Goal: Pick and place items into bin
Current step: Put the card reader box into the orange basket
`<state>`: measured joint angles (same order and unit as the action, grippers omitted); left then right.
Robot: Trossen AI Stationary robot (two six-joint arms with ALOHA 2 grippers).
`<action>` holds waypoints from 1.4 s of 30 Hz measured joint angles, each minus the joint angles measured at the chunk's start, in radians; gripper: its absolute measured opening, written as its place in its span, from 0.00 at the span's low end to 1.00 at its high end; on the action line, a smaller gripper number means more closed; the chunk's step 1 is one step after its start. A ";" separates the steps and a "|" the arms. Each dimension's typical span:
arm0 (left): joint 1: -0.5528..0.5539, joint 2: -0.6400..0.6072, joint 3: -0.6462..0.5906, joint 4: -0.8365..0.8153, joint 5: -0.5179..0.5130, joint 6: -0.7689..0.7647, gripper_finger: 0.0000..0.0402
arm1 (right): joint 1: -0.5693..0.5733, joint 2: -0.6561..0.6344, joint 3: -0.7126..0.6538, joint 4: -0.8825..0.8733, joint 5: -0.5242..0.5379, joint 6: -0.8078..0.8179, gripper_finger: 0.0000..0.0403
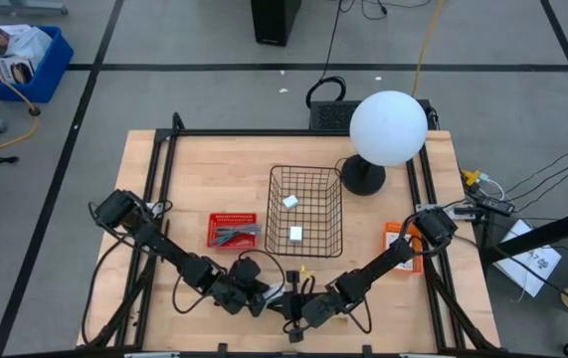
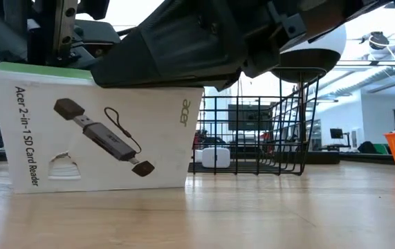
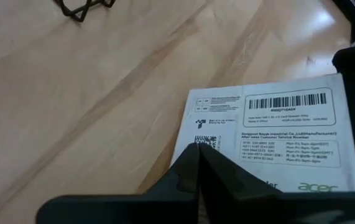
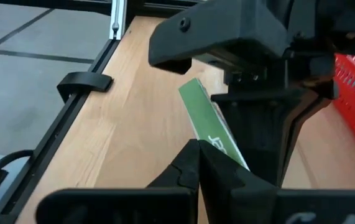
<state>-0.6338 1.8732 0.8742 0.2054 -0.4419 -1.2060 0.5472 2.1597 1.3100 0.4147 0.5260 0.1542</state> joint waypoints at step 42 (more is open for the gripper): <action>-0.006 -0.077 0.000 -0.076 -0.101 0.071 0.08 | -0.040 0.004 -0.002 0.049 -0.083 -0.157 0.06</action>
<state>-0.6397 1.7962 0.8742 0.1292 -0.5427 -1.1347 0.5076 2.1639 1.3079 0.4634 0.4430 -0.0030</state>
